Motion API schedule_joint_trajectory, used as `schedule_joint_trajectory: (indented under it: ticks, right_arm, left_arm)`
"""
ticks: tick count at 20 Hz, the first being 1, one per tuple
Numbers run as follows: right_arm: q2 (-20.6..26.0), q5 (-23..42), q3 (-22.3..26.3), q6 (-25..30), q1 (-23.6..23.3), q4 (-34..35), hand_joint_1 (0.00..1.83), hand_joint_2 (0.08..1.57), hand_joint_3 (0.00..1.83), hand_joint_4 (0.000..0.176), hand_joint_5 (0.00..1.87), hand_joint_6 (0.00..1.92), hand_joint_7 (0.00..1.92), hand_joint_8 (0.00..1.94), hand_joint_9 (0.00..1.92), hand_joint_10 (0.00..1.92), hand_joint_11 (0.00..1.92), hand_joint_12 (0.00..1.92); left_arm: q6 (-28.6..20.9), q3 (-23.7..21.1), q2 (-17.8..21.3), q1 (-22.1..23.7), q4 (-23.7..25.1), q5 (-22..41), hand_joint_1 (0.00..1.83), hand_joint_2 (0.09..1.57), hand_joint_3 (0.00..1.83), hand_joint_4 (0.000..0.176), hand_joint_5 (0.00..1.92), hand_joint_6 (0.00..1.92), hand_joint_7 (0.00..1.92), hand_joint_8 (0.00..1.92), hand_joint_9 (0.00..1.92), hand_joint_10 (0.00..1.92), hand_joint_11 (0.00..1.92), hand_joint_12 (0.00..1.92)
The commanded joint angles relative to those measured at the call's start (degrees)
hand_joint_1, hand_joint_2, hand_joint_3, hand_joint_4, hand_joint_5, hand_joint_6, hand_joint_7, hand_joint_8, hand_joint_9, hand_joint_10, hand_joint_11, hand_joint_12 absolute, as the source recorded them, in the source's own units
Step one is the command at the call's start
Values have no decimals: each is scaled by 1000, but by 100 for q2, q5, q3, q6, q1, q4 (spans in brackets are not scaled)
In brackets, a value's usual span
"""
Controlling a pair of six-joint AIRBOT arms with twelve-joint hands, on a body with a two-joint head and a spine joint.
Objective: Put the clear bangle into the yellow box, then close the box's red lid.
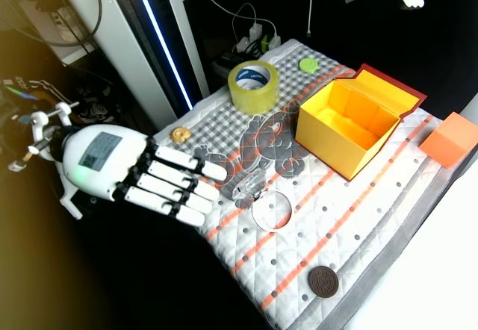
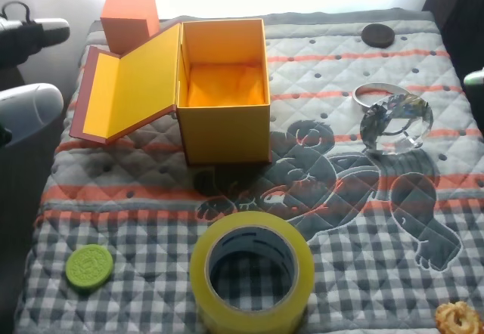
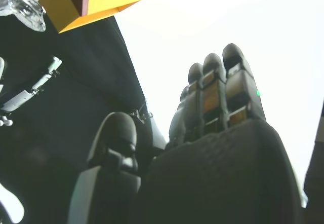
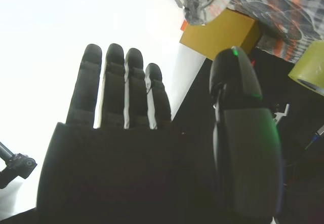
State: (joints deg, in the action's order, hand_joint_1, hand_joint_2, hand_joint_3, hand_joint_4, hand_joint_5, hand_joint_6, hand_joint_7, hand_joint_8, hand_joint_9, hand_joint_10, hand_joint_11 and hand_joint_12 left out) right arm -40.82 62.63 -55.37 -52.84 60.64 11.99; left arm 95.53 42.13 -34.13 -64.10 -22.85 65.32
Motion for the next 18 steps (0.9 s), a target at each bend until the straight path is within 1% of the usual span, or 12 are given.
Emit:
schedule_joint_trajectory:
  ticks: [1,2,3,4,6,9,11,14,15,16,17,18]
  right_arm:
    - [-11,635,-51,-17,-116,82,843,1037,3,38,510,3,531,2,527,4,323,588]
    - [-86,579,-97,-17,-220,83,770,1043,0,46,501,0,527,1,528,1,350,503]
    - [-163,516,-145,-17,-325,82,714,1041,0,68,483,0,522,1,534,0,398,384]
    - [-298,414,-226,-15,-508,79,689,1039,0,64,465,0,496,0,528,1,440,277]
    - [-583,45,-439,-15,-970,-39,757,1045,1,77,439,0,470,0,514,0,446,174]
    - [-891,-507,-689,-15,-1487,-256,904,1025,0,62,385,2,449,3,516,3,516,200]
    - [-1065,-747,-834,-14,-1680,-290,998,1002,0,87,395,4,476,9,555,15,565,229]
    - [-1298,-1082,-1054,-14,-1913,-290,803,988,1,112,393,1,502,1,566,0,462,496]
    - [-1381,-1240,-1152,-14,-1997,-289,772,961,2,88,425,0,536,0,589,1,412,620]
    - [-1438,-1346,-1217,-14,-2047,-288,772,961,2,88,425,0,536,0,589,1,412,620]
    - [-1486,-1447,-1273,-15,-2091,-288,781,962,0,65,432,0,556,0,608,1,395,692]
    - [-1554,-1602,-1358,-15,-2151,-289,801,957,0,73,432,0,568,0,615,1,351,826]
  left_arm:
    - [-32,30,-18,67,24,680,168,1244,13,176,390,1,421,1,452,8,0,965]
    - [-32,36,-26,68,24,660,174,1243,8,176,391,2,425,2,457,7,0,970]
    - [-32,40,-31,69,24,646,195,1241,2,176,401,2,435,2,466,5,0,1001]
    - [-32,48,-41,70,24,625,165,1248,4,176,384,2,424,1,463,2,0,1004]
    - [-32,62,-48,71,24,603,164,1251,2,176,389,2,424,1,457,1,0,975]
    - [-32,71,-48,71,26,600,190,1239,0,176,397,5,431,3,451,0,0,962]
    - [-32,72,-68,73,30,574,191,1236,0,176,396,2,421,2,441,3,0,924]
    - [-32,83,-101,76,30,526,200,1235,0,176,396,0,424,0,476,2,22,984]
    - [-32,84,-101,76,29,519,204,1233,0,176,380,0,404,0,468,2,2,960]
    - [-32,84,-99,76,30,519,204,1233,0,176,380,0,404,0,468,2,2,960]
    - [-32,85,-98,76,30,521,195,1234,0,176,379,0,410,3,466,1,2,955]
    - [-32,85,-98,77,30,524,199,1234,0,176,373,0,407,1,466,1,6,955]
